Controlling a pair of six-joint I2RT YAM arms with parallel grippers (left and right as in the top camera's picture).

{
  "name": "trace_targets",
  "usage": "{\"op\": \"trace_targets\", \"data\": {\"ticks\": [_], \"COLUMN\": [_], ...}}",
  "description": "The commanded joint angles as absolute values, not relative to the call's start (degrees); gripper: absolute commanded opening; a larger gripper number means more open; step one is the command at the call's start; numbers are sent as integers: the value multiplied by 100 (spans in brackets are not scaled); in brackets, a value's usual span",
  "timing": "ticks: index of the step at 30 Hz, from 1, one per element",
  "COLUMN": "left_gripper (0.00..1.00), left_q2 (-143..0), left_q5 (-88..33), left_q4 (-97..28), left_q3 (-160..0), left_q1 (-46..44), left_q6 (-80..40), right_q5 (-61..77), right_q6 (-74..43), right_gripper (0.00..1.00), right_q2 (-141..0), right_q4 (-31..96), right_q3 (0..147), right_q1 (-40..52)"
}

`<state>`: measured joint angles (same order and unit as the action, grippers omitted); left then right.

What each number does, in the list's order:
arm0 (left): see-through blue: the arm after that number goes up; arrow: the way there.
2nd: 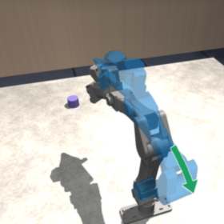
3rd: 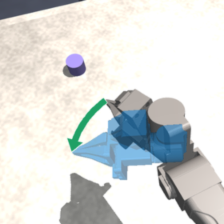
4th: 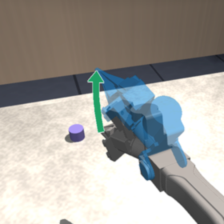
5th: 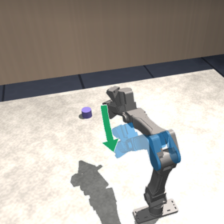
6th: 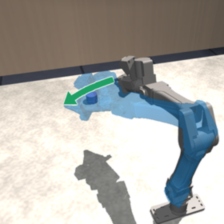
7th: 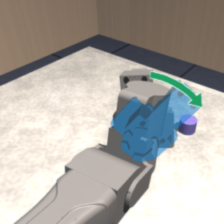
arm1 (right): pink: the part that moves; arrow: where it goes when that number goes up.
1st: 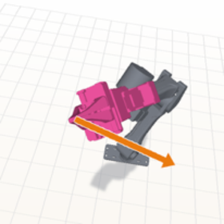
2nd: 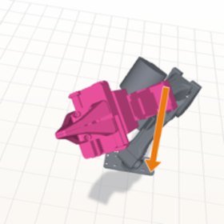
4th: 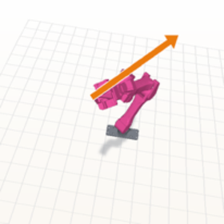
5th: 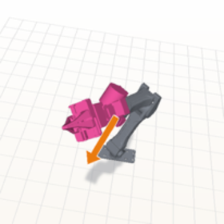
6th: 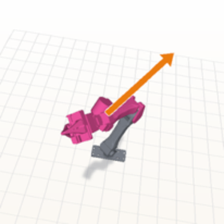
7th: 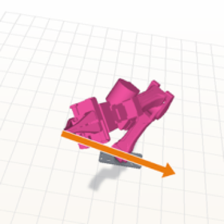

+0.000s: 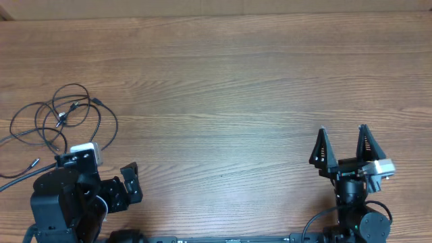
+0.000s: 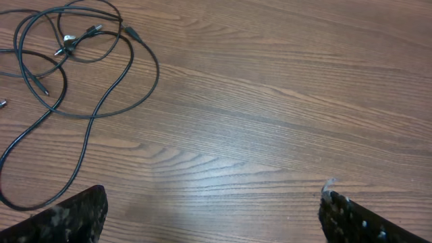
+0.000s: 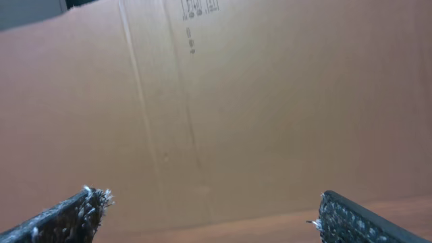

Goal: Untangle cables

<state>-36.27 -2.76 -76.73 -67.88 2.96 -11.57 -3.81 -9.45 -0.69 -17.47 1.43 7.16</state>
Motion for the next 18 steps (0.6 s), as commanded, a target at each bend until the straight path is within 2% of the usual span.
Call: {"op": "trace_targets", "data": {"ticks": [1, 8, 12, 18], "left_gripper": [100, 99, 100, 99], "left_q2": [-3610, -3610, -3610, -3610], "left_q5": [-235, -235, -235, -235], "left_q4": [-7651, -7651, -7651, -7651], "left_q3": [-6796, -6796, -6796, -6796], "left_q1": [255, 255, 255, 255], "left_q6": [-1070, -1070, -1070, -1070], "right_q5": [-329, 1179, 1234, 1079], "right_q6": [-670, 969, 1037, 1033], "right_gripper": [100, 100, 100, 100], "right_q2": [-14, -12, -12, -12], "right_q4": [-1699, -729, 12, 115], "right_q3": [45, 45, 45, 45], "right_q1": [703, 705, 705, 701]}}
